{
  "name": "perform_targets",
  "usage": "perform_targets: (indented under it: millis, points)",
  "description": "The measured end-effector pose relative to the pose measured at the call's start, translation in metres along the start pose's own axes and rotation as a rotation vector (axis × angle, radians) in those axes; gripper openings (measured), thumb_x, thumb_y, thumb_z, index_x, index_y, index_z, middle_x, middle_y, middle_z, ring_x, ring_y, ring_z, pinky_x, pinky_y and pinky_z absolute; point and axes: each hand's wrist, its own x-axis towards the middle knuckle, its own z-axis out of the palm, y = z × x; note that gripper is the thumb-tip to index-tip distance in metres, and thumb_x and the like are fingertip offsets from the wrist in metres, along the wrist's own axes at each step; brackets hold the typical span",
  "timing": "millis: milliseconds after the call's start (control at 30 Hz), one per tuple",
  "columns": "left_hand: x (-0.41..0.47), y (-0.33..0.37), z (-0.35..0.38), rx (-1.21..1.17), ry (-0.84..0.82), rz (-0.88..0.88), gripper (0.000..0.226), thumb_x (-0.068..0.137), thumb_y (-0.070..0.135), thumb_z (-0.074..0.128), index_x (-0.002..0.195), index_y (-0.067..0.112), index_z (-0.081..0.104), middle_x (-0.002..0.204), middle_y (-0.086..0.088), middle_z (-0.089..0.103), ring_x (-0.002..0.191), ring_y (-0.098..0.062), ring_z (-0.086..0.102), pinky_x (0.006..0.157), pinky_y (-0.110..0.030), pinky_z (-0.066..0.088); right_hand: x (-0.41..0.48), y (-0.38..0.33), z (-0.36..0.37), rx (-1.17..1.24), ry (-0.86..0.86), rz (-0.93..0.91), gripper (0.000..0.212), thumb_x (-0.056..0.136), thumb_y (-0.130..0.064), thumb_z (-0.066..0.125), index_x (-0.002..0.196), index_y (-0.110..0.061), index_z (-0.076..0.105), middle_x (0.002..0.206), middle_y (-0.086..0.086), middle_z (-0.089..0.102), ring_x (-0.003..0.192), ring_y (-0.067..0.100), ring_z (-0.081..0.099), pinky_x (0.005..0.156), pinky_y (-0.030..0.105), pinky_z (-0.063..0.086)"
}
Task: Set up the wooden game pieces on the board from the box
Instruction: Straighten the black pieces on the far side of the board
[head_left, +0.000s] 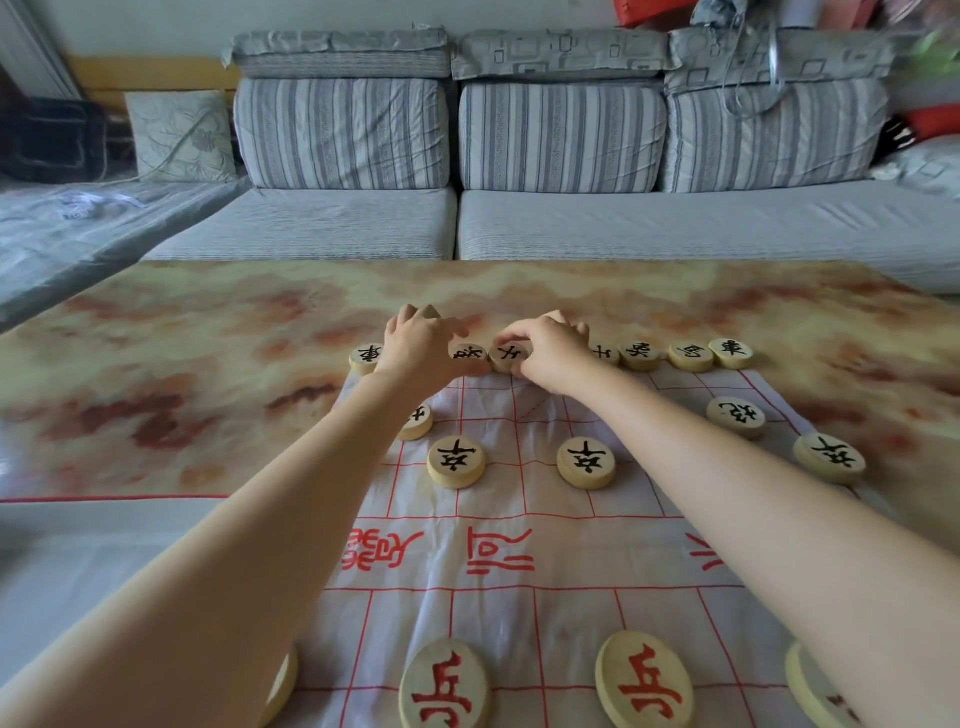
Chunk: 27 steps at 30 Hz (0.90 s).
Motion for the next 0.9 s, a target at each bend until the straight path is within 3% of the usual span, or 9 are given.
perform_targets:
  millis: [167, 267, 333, 433, 500, 567, 667, 800, 900]
  points:
    - [0.004, -0.004, -0.005, -0.018, -0.084, 0.022, 0.051, 0.077, 0.052, 0.063, 0.125, 0.038, 0.053, 0.131, 0.008, 0.055, 0.132, -0.016, 0.034, 0.112, -0.039, 0.013, 0.007, 0.011, -0.002, 0.016, 0.111, 0.02, 0.04, 0.079, -0.047, 0.065, 0.112, -0.026, 0.061, 0.115, 0.0, 0.057, 0.118, 0.024, 0.033, 0.089, 0.032, 0.022]
    - [0.003, -0.007, -0.004, -0.1, -0.11, 0.061, 0.041, 0.078, 0.049, 0.064, 0.117, 0.036, 0.059, 0.121, 0.017, 0.062, 0.122, -0.009, 0.048, 0.114, -0.046, 0.012, 0.01, 0.013, 0.003, 0.012, 0.107, 0.034, 0.05, 0.068, -0.059, 0.07, 0.104, -0.025, 0.063, 0.101, -0.003, 0.062, 0.112, 0.022, 0.034, 0.08, 0.03, 0.02]
    - [0.002, -0.007, -0.003, -0.126, -0.098, 0.058, 0.039, 0.078, 0.047, 0.065, 0.115, 0.035, 0.061, 0.115, 0.017, 0.065, 0.114, -0.011, 0.054, 0.113, -0.045, 0.014, 0.011, 0.014, 0.006, -0.018, 0.109, 0.021, 0.048, 0.065, -0.06, 0.072, 0.1, -0.028, 0.065, 0.103, -0.002, 0.061, 0.111, 0.023, 0.034, 0.075, 0.03, 0.016]
    - [0.004, -0.009, -0.001, -0.106, -0.059, 0.044, 0.041, 0.076, 0.049, 0.067, 0.113, 0.034, 0.061, 0.11, 0.014, 0.067, 0.113, -0.014, 0.053, 0.112, -0.041, 0.016, 0.011, 0.01, 0.006, -0.123, 0.071, -0.015, 0.032, 0.077, -0.047, 0.068, 0.105, -0.032, 0.065, 0.111, 0.0, 0.056, 0.112, 0.024, 0.033, 0.067, 0.029, 0.008]
    - [0.003, -0.008, 0.0, -0.071, -0.039, 0.03, 0.042, 0.074, 0.053, 0.066, 0.111, 0.034, 0.062, 0.107, 0.012, 0.067, 0.117, -0.017, 0.046, 0.108, -0.038, 0.016, 0.012, 0.008, 0.006, -0.092, 0.025, 0.019, 0.026, 0.086, -0.029, 0.06, 0.111, -0.036, 0.063, 0.115, 0.001, 0.041, 0.111, 0.026, 0.03, 0.074, 0.024, 0.009]
    - [0.0, -0.005, 0.0, -0.021, -0.026, 0.023, 0.042, 0.073, 0.057, 0.065, 0.108, 0.034, 0.063, 0.104, 0.01, 0.067, 0.118, -0.019, 0.04, 0.105, -0.037, 0.017, 0.011, 0.008, 0.005, -0.041, 0.006, 0.036, 0.038, 0.089, -0.012, 0.048, 0.111, -0.04, 0.062, 0.117, -0.002, 0.036, 0.109, 0.026, 0.03, 0.076, 0.022, 0.009]
    - [-0.002, -0.003, 0.001, -0.005, 0.01, 0.012, 0.044, 0.07, 0.06, 0.065, 0.105, 0.033, 0.064, 0.106, 0.007, 0.065, 0.119, -0.021, 0.037, 0.103, -0.035, 0.019, 0.009, 0.007, -0.001, 0.003, -0.021, 0.009, 0.059, 0.082, 0.001, 0.033, 0.11, -0.04, 0.063, 0.131, -0.001, 0.044, 0.115, 0.027, 0.031, 0.077, 0.026, 0.011]
    - [-0.002, -0.003, 0.002, -0.046, -0.035, 0.017, 0.055, 0.071, 0.058, 0.065, 0.122, 0.038, 0.055, 0.128, 0.005, 0.054, 0.131, -0.019, 0.03, 0.114, -0.041, 0.01, 0.008, 0.006, -0.003, 0.0, 0.063, -0.027, 0.019, 0.088, -0.035, 0.055, 0.102, -0.031, 0.067, 0.11, -0.003, 0.058, 0.115, 0.024, 0.033, 0.086, 0.032, 0.02]
    - [-0.002, -0.006, 0.001, -0.101, -0.06, 0.043, 0.049, 0.075, 0.053, 0.065, 0.12, 0.035, 0.058, 0.125, 0.014, 0.059, 0.132, -0.012, 0.035, 0.115, -0.046, 0.004, 0.007, 0.006, 0.0, -0.05, 0.082, -0.054, 0.033, 0.075, -0.052, 0.067, 0.095, -0.026, 0.07, 0.101, -0.005, 0.061, 0.109, 0.022, 0.035, 0.079, 0.031, 0.018]
